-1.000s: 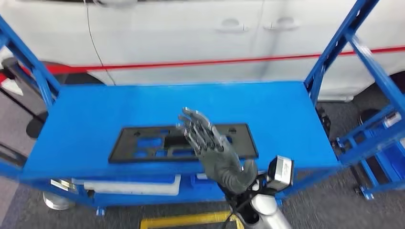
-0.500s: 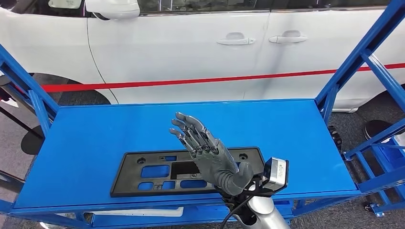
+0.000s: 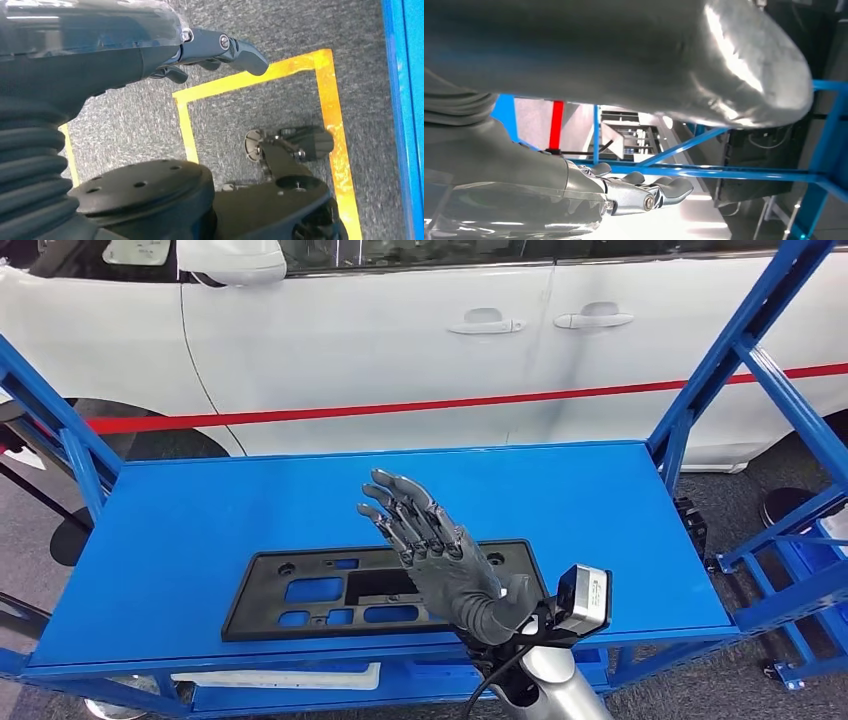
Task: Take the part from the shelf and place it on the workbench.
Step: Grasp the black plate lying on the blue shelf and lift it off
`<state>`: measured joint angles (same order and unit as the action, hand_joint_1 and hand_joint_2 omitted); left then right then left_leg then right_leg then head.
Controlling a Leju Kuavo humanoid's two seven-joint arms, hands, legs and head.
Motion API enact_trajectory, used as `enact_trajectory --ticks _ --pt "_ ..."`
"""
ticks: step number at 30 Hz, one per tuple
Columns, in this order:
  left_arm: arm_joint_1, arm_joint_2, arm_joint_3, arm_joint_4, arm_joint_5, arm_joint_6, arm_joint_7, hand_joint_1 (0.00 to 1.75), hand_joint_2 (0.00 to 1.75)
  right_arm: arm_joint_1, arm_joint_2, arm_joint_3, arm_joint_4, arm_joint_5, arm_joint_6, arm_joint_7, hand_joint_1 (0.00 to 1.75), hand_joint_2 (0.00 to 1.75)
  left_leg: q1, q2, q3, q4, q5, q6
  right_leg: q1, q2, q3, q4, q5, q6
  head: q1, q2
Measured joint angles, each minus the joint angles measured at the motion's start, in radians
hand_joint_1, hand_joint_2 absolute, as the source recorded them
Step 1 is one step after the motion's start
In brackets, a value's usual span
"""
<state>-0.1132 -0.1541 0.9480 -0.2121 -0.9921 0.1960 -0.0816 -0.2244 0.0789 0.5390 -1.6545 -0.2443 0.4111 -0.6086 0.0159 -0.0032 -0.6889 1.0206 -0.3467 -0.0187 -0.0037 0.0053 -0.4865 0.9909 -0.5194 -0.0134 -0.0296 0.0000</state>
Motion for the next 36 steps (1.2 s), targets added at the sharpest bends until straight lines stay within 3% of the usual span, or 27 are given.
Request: enact_trajectory --ticks 2,4,5,6,7,10,11,14,16,18,20,21,22,24,26,29,31,32,34,35,36 --pt "0.001 0.000 0.000 0.000 -0.005 0.008 -0.002 0.00 0.00 -0.001 0.001 0.001 0.000 -0.002 -0.006 0.003 0.00 0.00 0.002 0.000 -0.029 0.078 -0.074 -0.005 -0.003 -0.003 -0.013 -0.006 0.018 -0.012 -0.002 0.000" --pt "0.002 0.000 0.000 0.000 -0.009 0.017 -0.004 0.00 0.00 0.000 0.001 0.001 0.002 -0.003 -0.017 0.011 0.00 0.00 0.002 0.000 -0.066 0.212 -0.158 -0.010 -0.002 -0.005 -0.031 -0.004 0.031 -0.017 -0.003 0.000" --pt "0.002 0.000 0.000 0.000 -0.009 0.020 -0.004 0.00 0.00 0.000 0.001 0.001 0.004 -0.003 -0.022 0.015 0.00 0.00 0.002 0.000 -0.073 0.258 -0.174 -0.013 0.000 -0.005 -0.040 -0.002 0.036 -0.017 -0.003 0.000" --pt "0.002 0.000 0.000 0.000 -0.009 0.023 -0.004 0.00 0.00 0.001 0.001 0.001 0.006 -0.004 -0.028 0.019 0.00 0.00 0.002 0.000 -0.060 0.269 -0.173 -0.014 0.000 -0.005 -0.047 0.000 0.039 -0.016 -0.003 0.000" --pt "0.002 0.000 0.000 0.000 -0.009 0.025 -0.003 0.00 0.00 0.001 0.001 0.001 0.008 -0.004 -0.035 0.023 0.00 0.00 0.002 0.000 -0.028 0.238 -0.156 -0.013 0.001 -0.005 -0.053 0.004 0.042 -0.015 -0.003 0.000" --pt "0.001 0.001 0.000 0.000 -0.006 0.025 0.002 0.00 0.00 0.001 0.003 0.000 0.010 -0.010 -0.056 0.039 0.00 0.00 -0.001 -0.001 0.111 0.045 -0.115 -0.001 0.002 -0.005 -0.064 0.017 0.046 -0.008 -0.003 0.000" --pt "0.001 0.002 0.001 0.000 -0.005 0.023 0.003 0.00 0.44 0.001 0.005 0.000 0.011 -0.012 -0.061 0.043 0.00 0.00 -0.004 -0.002 0.133 0.010 -0.113 0.004 0.003 -0.004 -0.067 0.020 0.047 -0.004 -0.002 0.000" --pt "0.001 0.002 0.002 0.000 -0.002 0.017 0.006 0.00 1.75 0.002 0.007 0.000 0.014 -0.017 -0.068 0.050 0.00 0.00 -0.004 0.000 0.132 -0.010 -0.106 0.021 0.003 -0.003 -0.072 0.023 0.051 0.013 -0.002 0.000" --pt "0.001 0.002 0.003 0.000 -0.001 0.015 0.006 0.00 0.87 0.002 0.007 -0.001 0.016 -0.018 -0.074 0.054 0.00 0.00 0.001 0.003 0.128 -0.020 -0.096 0.036 0.001 -0.002 -0.088 0.057 0.019 0.023 -0.001 0.000" --pt "0.001 0.002 0.004 0.000 0.000 0.020 0.004 0.00 0.00 0.004 0.007 -0.002 0.019 -0.020 -0.088 0.065 0.00 0.00 0.002 0.005 0.116 -0.023 -0.088 0.044 -0.003 -0.003 -0.132 0.164 -0.054 0.032 0.001 0.000" --pt "0.003 0.002 0.006 0.000 0.001 0.034 -0.001 0.00 0.00 0.011 0.007 -0.006 0.026 -0.025 -0.108 0.084 0.00 0.87 0.002 0.006 0.103 -0.023 -0.081 0.045 -0.008 -0.003 -0.179 0.280 -0.104 0.039 0.002 0.000" --pt "0.004 0.002 0.008 0.000 0.000 0.042 -0.003 0.00 0.00 0.014 0.007 -0.008 0.031 -0.029 -0.118 0.094 0.00 1.31 0.003 0.006 0.097 -0.023 -0.077 0.043 -0.011 -0.003 -0.183 0.298 -0.101 0.041 0.002 0.000" --pt "0.004 0.002 0.009 0.000 0.000 0.048 -0.004 0.00 0.00 0.015 0.007 -0.011 0.036 -0.033 -0.129 0.107 0.00 1.75 0.003 0.006 0.093 -0.022 -0.073 0.041 -0.013 -0.004 -0.165 0.275 -0.080 0.042 0.002 0.000" --pt "0.005 0.001 0.010 0.000 -0.003 0.056 -0.005 0.00 0.00 0.014 0.007 -0.014 0.046 -0.041 -0.152 0.136 0.00 1.75 0.003 0.006 0.088 -0.022 -0.066 0.034 -0.017 -0.005 -0.085 0.143 -0.018 0.040 0.002 0.000" --pt "0.004 0.000 0.011 0.000 -0.007 0.060 -0.005 0.00 0.00 0.013 0.007 -0.015 0.056 -0.044 -0.176 0.177 0.00 1.75 0.001 0.006 0.086 -0.020 -0.060 0.024 -0.014 -0.005 -0.022 0.032 0.012 0.033 0.002 0.000" --pt "0.005 0.000 0.011 0.000 -0.010 0.062 -0.008 0.00 0.00 0.015 0.004 -0.014 0.072 -0.029 -0.225 0.241 0.00 1.75 -0.001 0.006 0.082 -0.021 -0.050 0.004 -0.009 -0.005 -0.019 0.003 0.016 0.016 0.003 0.000" --pt "0.006 -0.001 0.012 0.000 -0.011 0.062 -0.011 0.00 0.00 0.015 -0.001 -0.010 0.081 -0.010 -0.249 0.260 0.00 1.75 0.002 0.006 0.068 0.006 -0.073 -0.006 -0.011 -0.006 -0.023 -0.003 0.026 0.001 0.003 0.000" --pt "0.007 -0.001 0.012 0.000 -0.012 0.062 -0.012 0.00 0.00 0.015 -0.003 -0.006 0.086 -0.001 -0.256 0.264 0.00 1.75 0.003 0.006 0.049 0.050 -0.104 -0.009 -0.011 -0.007 -0.026 -0.005 0.031 -0.006 0.002 0.000" --pt "0.009 -0.001 0.012 0.000 -0.013 0.062 -0.013 0.00 0.00 0.016 -0.007 0.000 0.096 0.007 -0.263 0.268 0.00 1.75 0.004 0.005 -0.008 0.190 -0.181 -0.014 -0.006 -0.007 -0.035 -0.004 0.037 -0.015 0.002 0.000" --pt "0.010 -0.001 0.012 0.000 -0.013 0.062 -0.013 0.00 0.00 0.017 -0.008 0.002 0.101 0.009 -0.265 0.268 0.00 1.75 0.004 0.005 -0.032 0.253 -0.206 -0.016 -0.003 -0.007 -0.040 -0.002 0.039 -0.017 0.002 0.000" --pt "0.011 -0.001 0.012 0.000 -0.013 0.062 -0.013 0.00 0.00 0.017 -0.010 0.004 0.105 0.011 -0.266 0.268 0.00 1.75 0.004 0.005 -0.042 0.285 -0.212 -0.016 0.000 -0.007 -0.043 0.000 0.040 -0.018 0.002 0.000"
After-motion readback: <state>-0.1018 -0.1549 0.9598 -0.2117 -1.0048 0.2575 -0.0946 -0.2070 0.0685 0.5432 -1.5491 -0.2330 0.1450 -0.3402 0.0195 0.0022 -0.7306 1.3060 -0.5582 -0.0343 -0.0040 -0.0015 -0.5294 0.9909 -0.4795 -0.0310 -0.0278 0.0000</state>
